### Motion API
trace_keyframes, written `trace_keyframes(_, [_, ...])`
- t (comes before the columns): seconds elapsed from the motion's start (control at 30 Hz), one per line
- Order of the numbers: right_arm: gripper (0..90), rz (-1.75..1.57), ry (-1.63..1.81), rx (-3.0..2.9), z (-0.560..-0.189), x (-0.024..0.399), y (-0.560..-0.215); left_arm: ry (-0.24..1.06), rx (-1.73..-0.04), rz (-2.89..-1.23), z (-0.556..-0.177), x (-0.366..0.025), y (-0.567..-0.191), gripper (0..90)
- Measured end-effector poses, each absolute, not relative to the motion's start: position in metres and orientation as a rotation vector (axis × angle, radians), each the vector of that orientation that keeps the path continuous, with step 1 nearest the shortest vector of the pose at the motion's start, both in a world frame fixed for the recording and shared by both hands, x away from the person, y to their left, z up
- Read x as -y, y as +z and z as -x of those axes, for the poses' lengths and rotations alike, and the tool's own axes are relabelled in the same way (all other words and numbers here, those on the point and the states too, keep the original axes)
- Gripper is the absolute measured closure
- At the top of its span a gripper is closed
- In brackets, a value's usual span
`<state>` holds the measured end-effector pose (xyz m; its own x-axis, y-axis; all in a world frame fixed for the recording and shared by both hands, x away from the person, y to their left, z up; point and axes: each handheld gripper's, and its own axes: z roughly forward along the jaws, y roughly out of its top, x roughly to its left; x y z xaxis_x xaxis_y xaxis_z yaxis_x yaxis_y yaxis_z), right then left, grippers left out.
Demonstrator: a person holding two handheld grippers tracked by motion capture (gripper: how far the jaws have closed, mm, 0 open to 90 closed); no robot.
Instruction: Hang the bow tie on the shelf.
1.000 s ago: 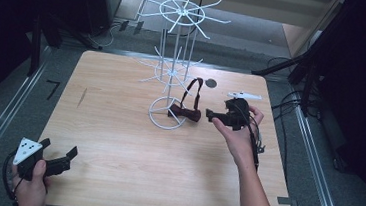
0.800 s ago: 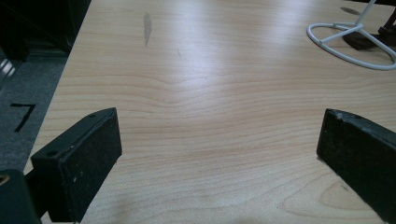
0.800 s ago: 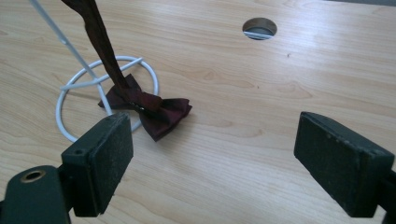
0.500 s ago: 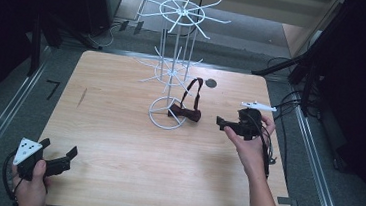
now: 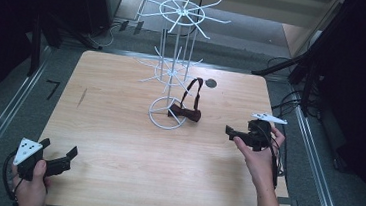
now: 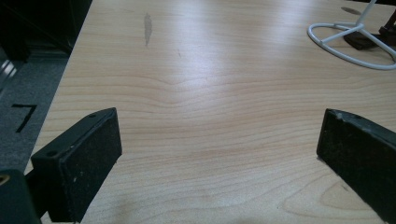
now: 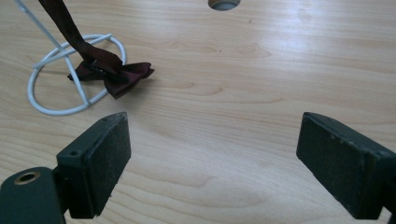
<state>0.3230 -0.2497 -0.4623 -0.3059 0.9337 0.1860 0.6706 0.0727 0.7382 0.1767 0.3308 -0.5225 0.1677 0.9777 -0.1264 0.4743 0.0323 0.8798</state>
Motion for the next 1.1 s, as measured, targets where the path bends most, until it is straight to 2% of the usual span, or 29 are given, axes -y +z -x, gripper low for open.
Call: trace_keyframes(1.1, [11.6, -1.712, 1.088, -1.924, -0.273, 0.317, -0.515, 0.736, -1.438, -1.575, -0.176, -0.330, -0.522, 0.4])
